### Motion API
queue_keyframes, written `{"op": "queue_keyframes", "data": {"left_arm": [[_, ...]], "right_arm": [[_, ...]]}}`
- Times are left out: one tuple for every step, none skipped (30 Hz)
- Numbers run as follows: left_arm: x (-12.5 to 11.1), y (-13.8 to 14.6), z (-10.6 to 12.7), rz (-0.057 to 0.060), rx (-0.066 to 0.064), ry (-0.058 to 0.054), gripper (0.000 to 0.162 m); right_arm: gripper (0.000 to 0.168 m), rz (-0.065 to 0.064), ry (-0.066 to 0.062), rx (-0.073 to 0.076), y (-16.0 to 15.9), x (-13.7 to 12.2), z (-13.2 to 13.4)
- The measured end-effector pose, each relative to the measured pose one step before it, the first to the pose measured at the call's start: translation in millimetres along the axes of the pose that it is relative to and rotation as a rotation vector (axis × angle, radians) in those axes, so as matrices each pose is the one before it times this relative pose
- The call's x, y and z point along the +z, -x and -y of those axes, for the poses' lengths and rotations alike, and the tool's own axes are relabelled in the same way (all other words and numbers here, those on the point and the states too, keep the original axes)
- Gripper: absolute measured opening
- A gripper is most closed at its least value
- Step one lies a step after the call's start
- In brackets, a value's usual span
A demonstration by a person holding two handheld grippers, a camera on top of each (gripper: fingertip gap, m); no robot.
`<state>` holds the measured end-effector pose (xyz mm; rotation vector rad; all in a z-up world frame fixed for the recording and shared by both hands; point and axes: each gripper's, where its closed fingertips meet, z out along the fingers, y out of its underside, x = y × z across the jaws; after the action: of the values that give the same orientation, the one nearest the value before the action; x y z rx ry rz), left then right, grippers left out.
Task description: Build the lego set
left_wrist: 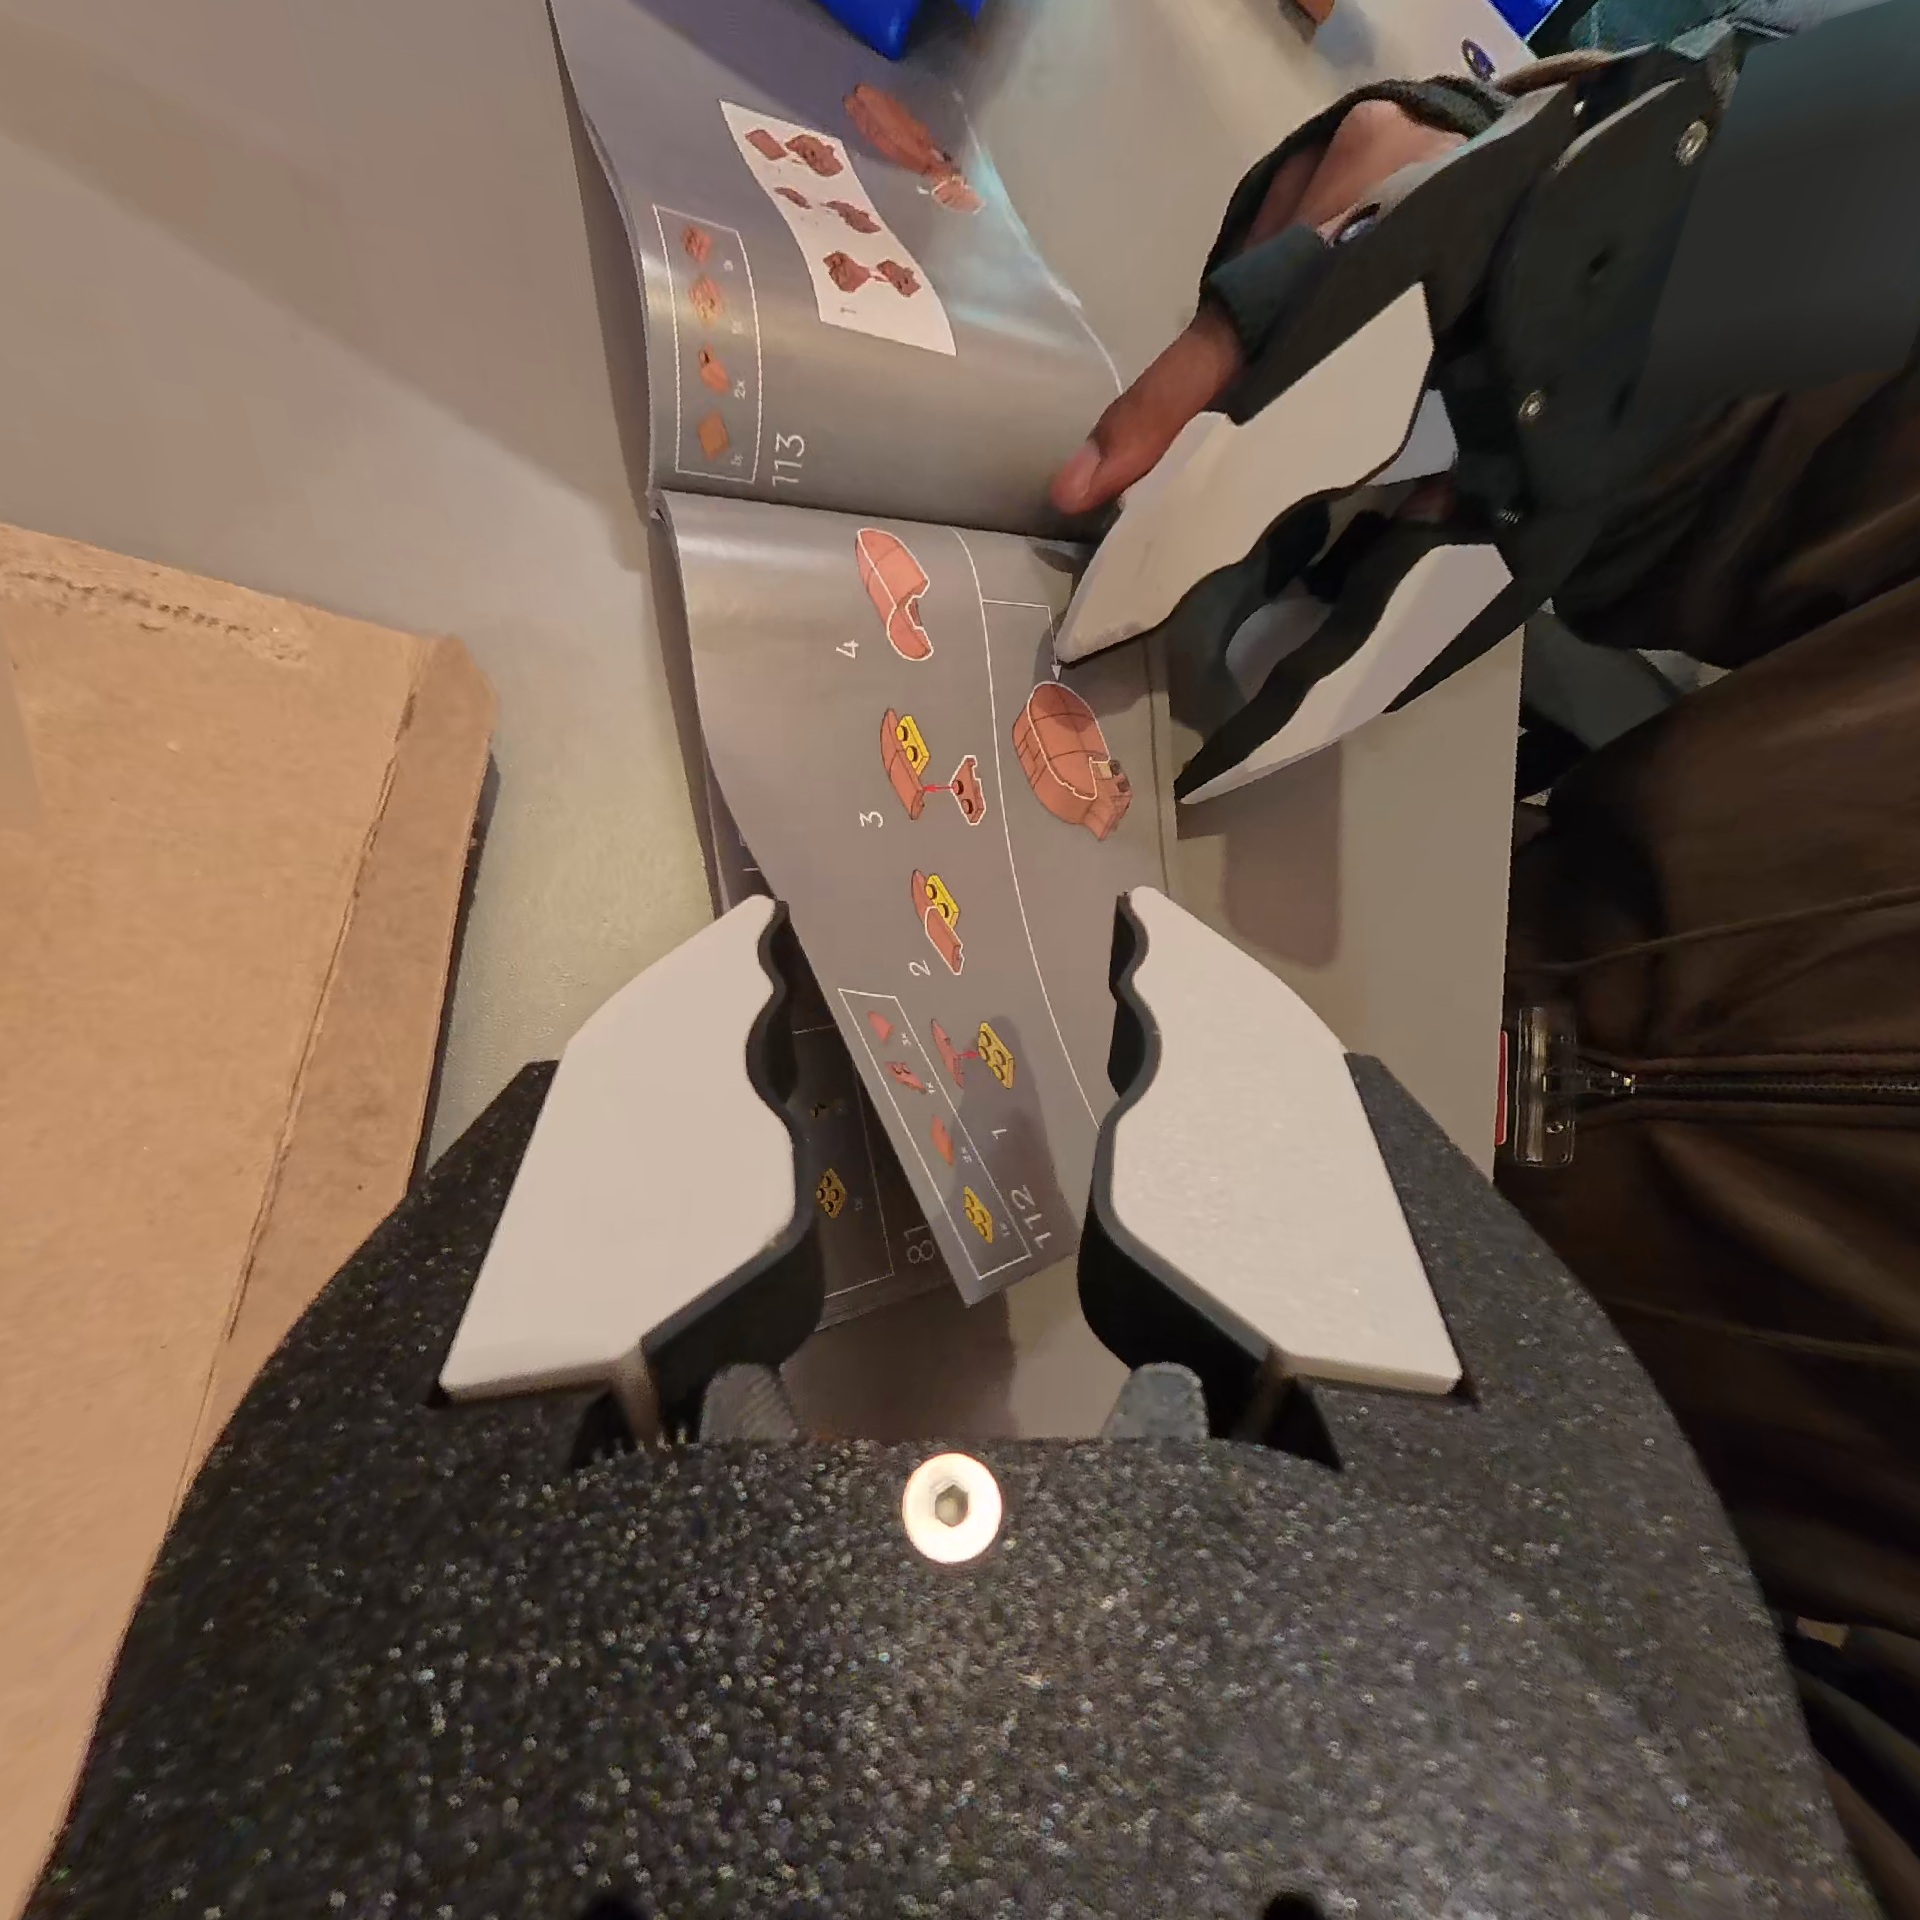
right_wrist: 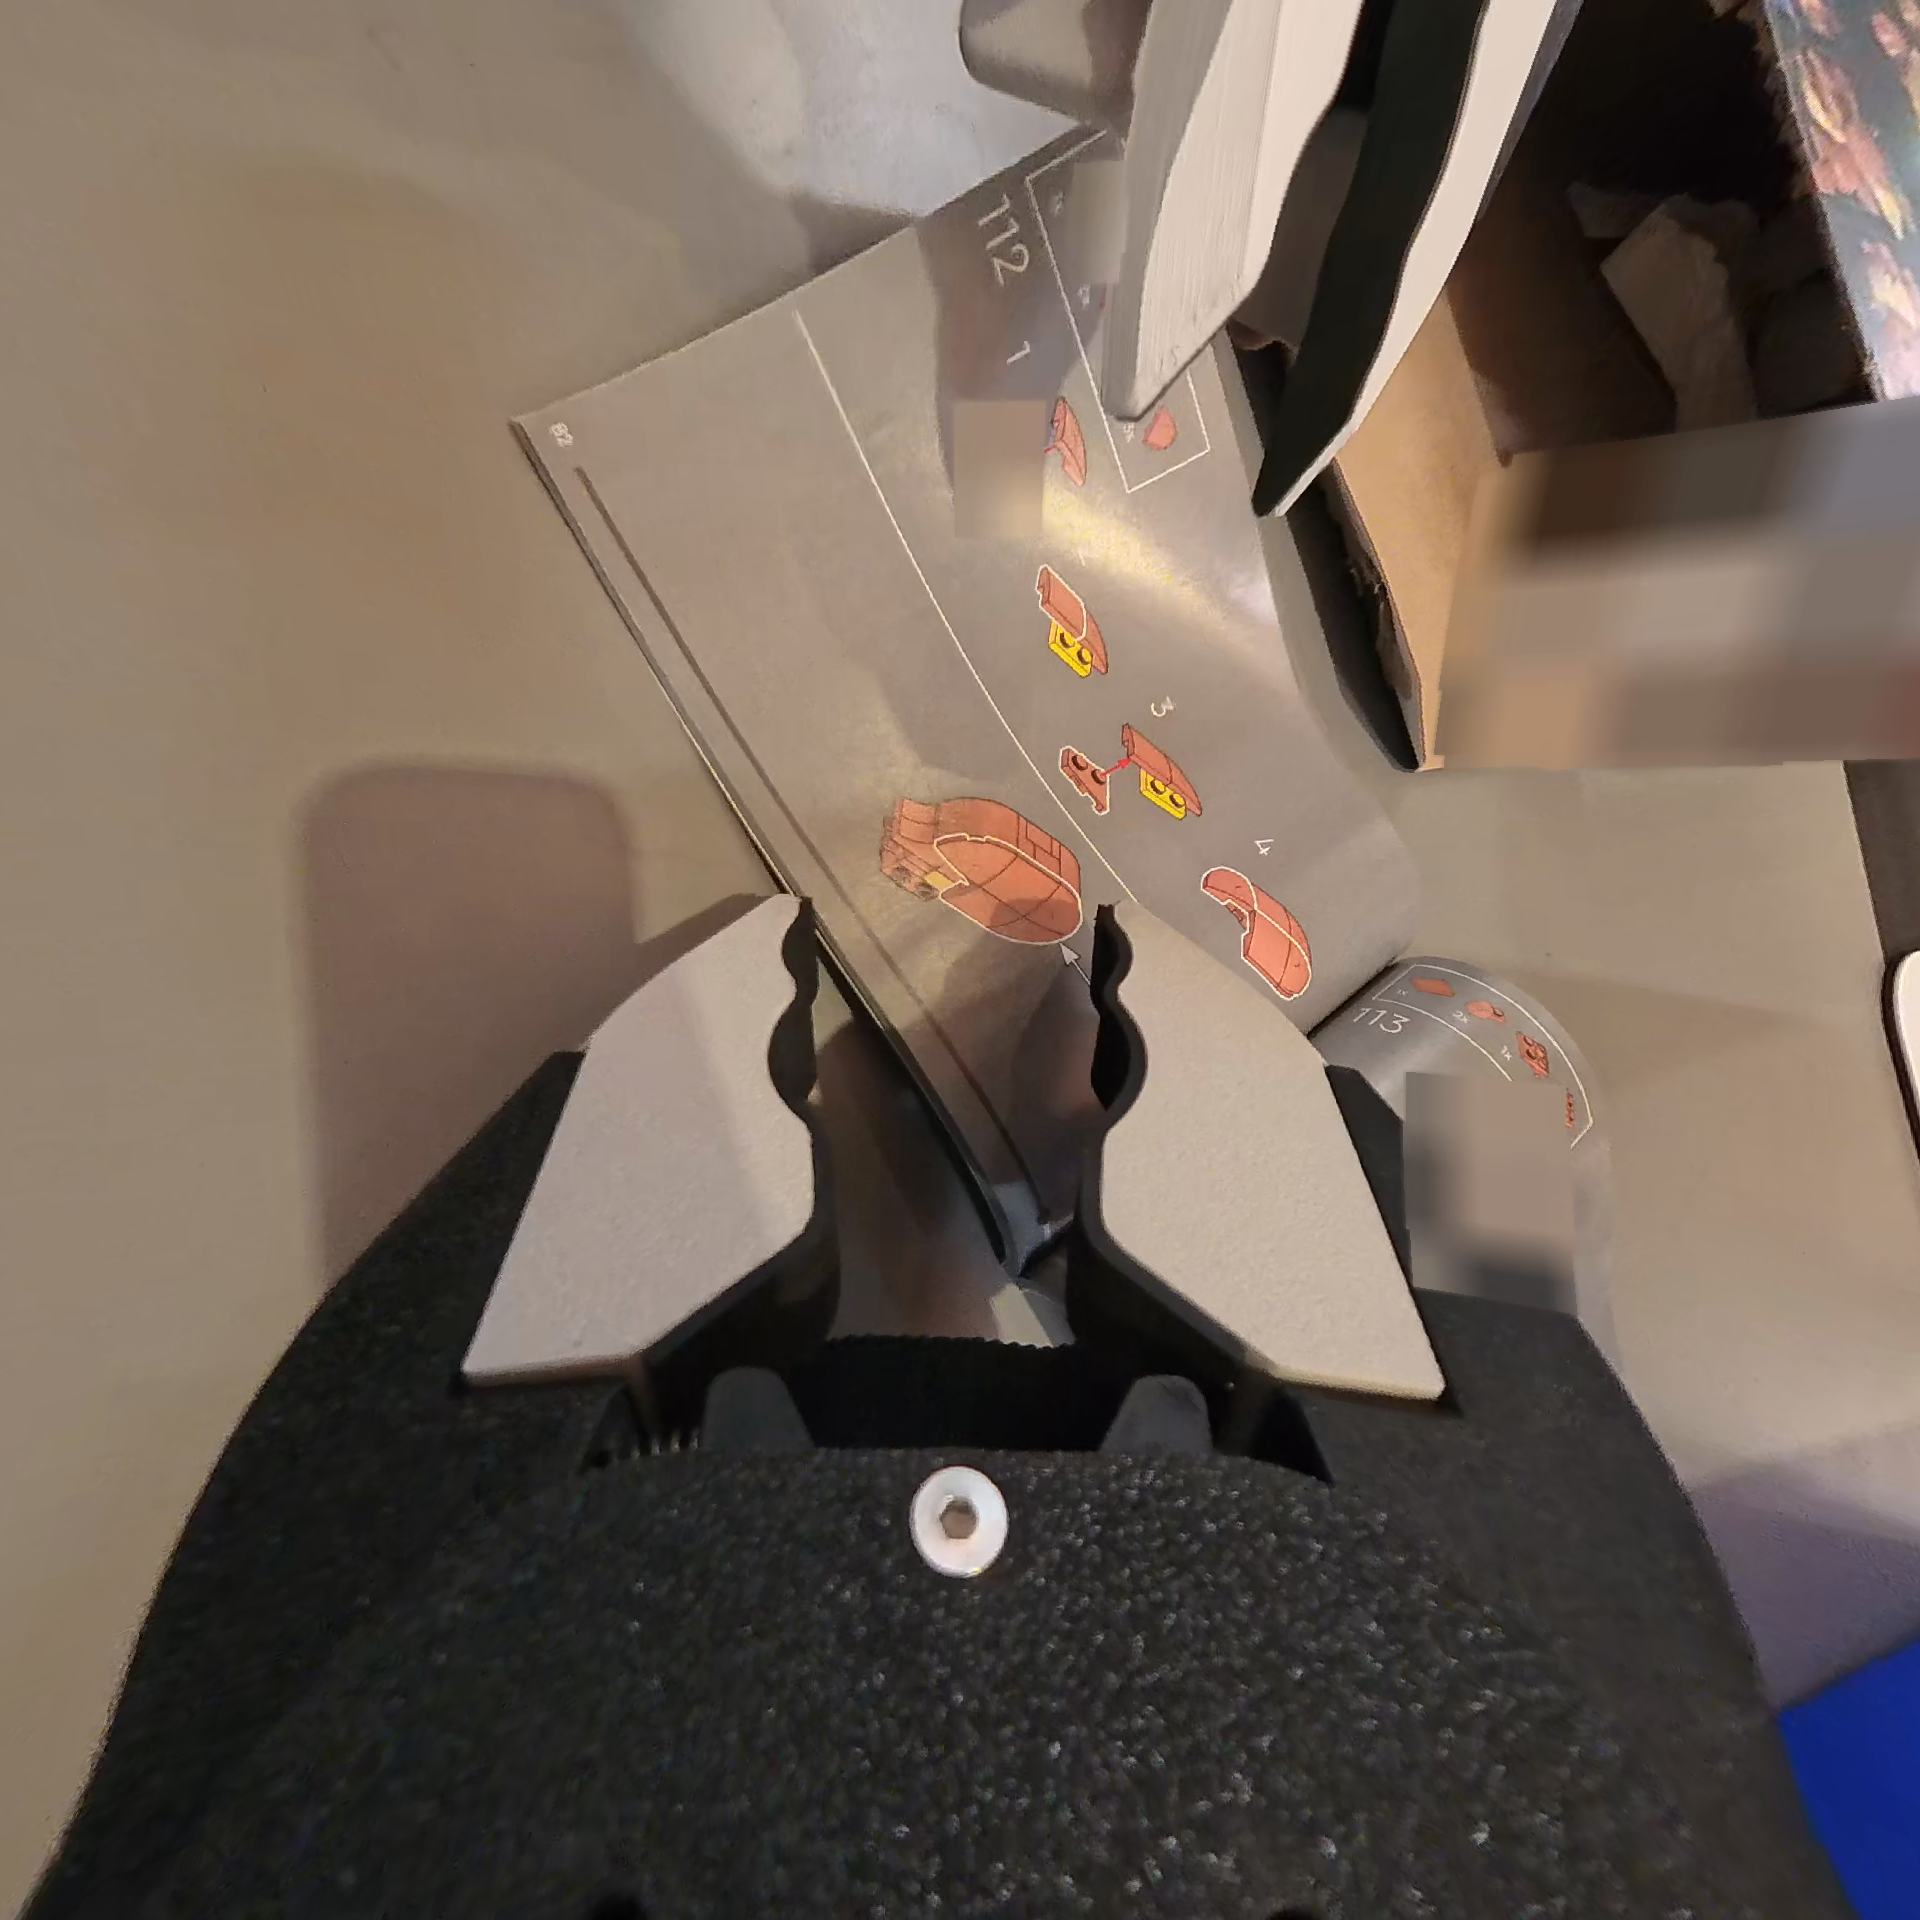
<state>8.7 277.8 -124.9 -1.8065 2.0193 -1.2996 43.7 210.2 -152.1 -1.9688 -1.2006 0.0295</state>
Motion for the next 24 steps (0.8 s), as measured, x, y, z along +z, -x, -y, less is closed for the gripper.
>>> {"op": "queue_keyframes", "data": {"left_arm": [[0.55, 0.09, -0.07, -0.0011, -0.0017, 0.0008, 0.058], [0.38, 0.08, 0.12, -0.0008, -0.0020, -0.0001, 0.058], [0.13, 0.24, 0.25, 0.0004, -0.0028, -0.0005, 0.058], [-0.04, -0.24, 0.48, -0.0014, -0.0021, -0.0025, 0.058], [-0.26, -0.24, 0.85, -0.0016, -0.0018, -0.0043, 0.058], [-0.37, -0.39, 1.15, -0.0023, -0.0022, -0.0060, 0.057], [-0.35, -1.05, 1.48, -0.0071, -0.0033, -0.0079, 0.056], [-0.25, -0.94, 1.53, -0.0061, -0.0028, -0.0077, 0.055], [-0.17, -0.43, 0.99, -0.0013, -0.0019, -0.0049, 0.055], [0.13, 0.71, -0.23, 0.0055, -0.0024, 0.0024, 0.054], [0.37, 1.90, -1.53, 0.0116, -0.0020, 0.0089, 0.054], [0.36, 2.86, -1.88, 0.0155, -0.0032, 0.0105, 0.054], [0.24, 3.43, -1.71, 0.0179, -0.0042, 0.0097, 0.054], [0.10, 3.77, -1.82, 0.0205, -0.0045, 0.0096, 0.054], [-0.07, 3.85, -2.10, 0.0210, -0.0034, 0.0107, 0.055], [-0.17, 3.49, -2.18, 0.0189, -0.0021, 0.0107, 0.055], [-0.36, 3.72, -2.53, 0.0213, -0.0029, 0.0128, 0.055], [-0.11, 2.85, -2.30, 0.0165, -0.0005, 0.0113, 0.056], [0.21, 1.57, -2.26, 0.0102, 0.0036, 0.0115, 0.056], [0.77, 0.52, -2.54, 0.0066, 0.0065, 0.0151, 0.056], [1.30, -0.58, -2.34, 0.0018, 0.0079, 0.0141, 0.056], [1.61, -0.79, -2.11, 0.0005, 0.0074, 0.0146, 0.056], [1.72, -0.86, -2.15, -0.0001, 0.0078, 0.0161, 0.056], [1.81, -1.44, -1.98, -0.0037, 0.0080, 0.0139, 0.056]], "right_arm": [[0.051, -0.0013, -0.0002, -0.0043, 0.32, 0.25, 0.26], [0.051, -0.0013, -0.0014, -0.0036, 0.34, 0.07, 0.59], [0.051, -0.0005, -0.0033, -0.0022, 0.50, -0.06, 1.01], [0.051, 0.0010, -0.0059, -0.0014, 0.83, -0.16, 1.58], [0.050, 0.0015, -0.0081, -0.0017, 1.02, -0.22, 2.03], [0.050, 0.0008, -0.0089, -0.0027, 1.14, -0.04, 2.42], [0.050, 0.0017, -0.0079, -0.0044, 1.56, 0.10, 2.28], [0.050, 0.0019, -0.0063, -0.0067, 1.72, 0.19, 2.15], [0.050, -0.0003, -0.0060, -0.0085, 1.69, 0.32, 2.18], [0.050, -0.0012, -0.0045, -0.0090, 1.61, 0.54, 1.76], [0.050, -0.0003, -0.0017, -0.0088, 1.72, 1.01, 1.30], [0.050, 0.0006, 0.0006, -0.0087, 1.72, 1.05, 0.84], [0.050, 0.0004, 0.0032, -0.0089, 1.32, 1.00, 0.13], [0.050, -0.0006, 0.0044, -0.0077, 0.84, 0.93, -0.26], [0.050, -0.0015, 0.0035, -0.0043, 0.18, 0.76, -0.56], [0.050, -0.0018, 0.0018, -0.0007, -0.25, 0.42, -0.44], [0.050, -0.0029, -0.0006, 0.0011, -0.60, 0.06, -0.26], [0.050, -0.0024, -0.0023, 0.0016, -0.63, -0.01, 0.15], [0.050, -0.0028, -0.0018, 0.0011, -0.64, -0.11, 0.07], [0.050, -0.0047, -0.0005, -0.0007, -0.83, 0.01, -0.07], [0.050, -0.0056, 0.0001, -0.0026, -0.87, 0.08, -0.21], [0.050, -0.0038, 0.0015, -0.0040, -0.43, 0.17, -0.31], [0.050, -0.0018, 0.0028, -0.0042, -0.02, 0.14, -0.61], [0.051, -0.0028, 0.0028, -0.0037, -0.23, 0.14, -0.54]]}}
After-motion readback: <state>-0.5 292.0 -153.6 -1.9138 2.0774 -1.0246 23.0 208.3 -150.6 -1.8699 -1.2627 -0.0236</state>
